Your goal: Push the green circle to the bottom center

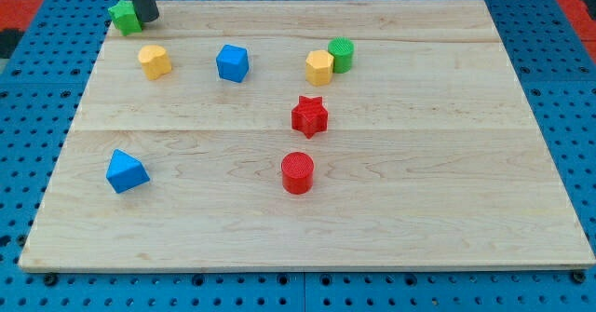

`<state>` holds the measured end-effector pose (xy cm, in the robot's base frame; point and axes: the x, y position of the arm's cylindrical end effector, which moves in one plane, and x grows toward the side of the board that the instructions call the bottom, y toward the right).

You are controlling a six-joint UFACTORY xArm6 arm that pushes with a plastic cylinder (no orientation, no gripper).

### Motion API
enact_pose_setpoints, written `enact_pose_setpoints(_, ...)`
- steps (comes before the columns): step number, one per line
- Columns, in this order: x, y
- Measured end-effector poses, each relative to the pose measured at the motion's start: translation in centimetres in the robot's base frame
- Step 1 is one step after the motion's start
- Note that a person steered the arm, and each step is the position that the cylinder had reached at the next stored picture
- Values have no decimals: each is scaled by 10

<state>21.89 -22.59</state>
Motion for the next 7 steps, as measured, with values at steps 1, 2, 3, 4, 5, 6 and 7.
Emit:
enact_pose_setpoints(1,-17,-15)
enact_pose_setpoints(2,-6,-45)
enact_pose_setpoints(3,27,-51)
enact_pose_setpoints(4,19,-49)
enact_pose_setpoints(5,-1,-48)
enact_pose_setpoints(6,17,-4)
enact_pose_setpoints(7,-1,127)
